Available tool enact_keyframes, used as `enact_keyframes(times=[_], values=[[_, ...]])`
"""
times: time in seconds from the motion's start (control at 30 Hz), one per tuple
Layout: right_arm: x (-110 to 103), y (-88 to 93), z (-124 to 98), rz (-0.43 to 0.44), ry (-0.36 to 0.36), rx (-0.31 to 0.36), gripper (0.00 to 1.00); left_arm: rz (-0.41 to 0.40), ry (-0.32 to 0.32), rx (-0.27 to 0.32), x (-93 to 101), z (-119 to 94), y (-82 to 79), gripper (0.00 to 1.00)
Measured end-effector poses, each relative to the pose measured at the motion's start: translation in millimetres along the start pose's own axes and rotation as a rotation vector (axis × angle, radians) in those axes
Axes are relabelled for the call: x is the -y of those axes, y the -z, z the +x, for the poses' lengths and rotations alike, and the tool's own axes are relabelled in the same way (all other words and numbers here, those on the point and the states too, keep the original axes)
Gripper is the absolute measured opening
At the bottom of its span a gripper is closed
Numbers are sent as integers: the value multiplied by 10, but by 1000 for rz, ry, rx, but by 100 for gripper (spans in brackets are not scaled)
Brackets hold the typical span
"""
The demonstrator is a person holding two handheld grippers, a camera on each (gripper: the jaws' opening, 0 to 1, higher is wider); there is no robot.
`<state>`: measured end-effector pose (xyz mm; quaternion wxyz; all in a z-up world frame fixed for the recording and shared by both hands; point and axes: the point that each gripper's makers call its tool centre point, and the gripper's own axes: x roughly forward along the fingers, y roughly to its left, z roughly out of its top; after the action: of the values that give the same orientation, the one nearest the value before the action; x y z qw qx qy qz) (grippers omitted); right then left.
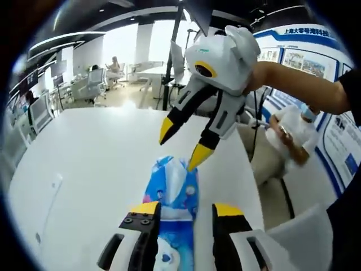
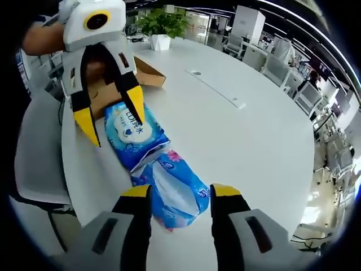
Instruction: Operate the shoe box by opening the lid, removing the specified soft item, and placing it in the target area until the item is outside and the box remains undamaged.
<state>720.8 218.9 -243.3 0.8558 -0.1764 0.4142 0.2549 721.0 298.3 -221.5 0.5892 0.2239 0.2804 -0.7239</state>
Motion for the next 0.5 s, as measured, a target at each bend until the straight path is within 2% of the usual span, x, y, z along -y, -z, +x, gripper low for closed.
enact_keyframes(times=[0.17, 0.5], values=[[-110, -82, -73, 9, 15, 18, 46, -25, -39, 56, -20, -236, -49, 45], [-314, -243, -194, 21, 36, 40, 61, -45, -119, 107, 20, -744, 45, 59]])
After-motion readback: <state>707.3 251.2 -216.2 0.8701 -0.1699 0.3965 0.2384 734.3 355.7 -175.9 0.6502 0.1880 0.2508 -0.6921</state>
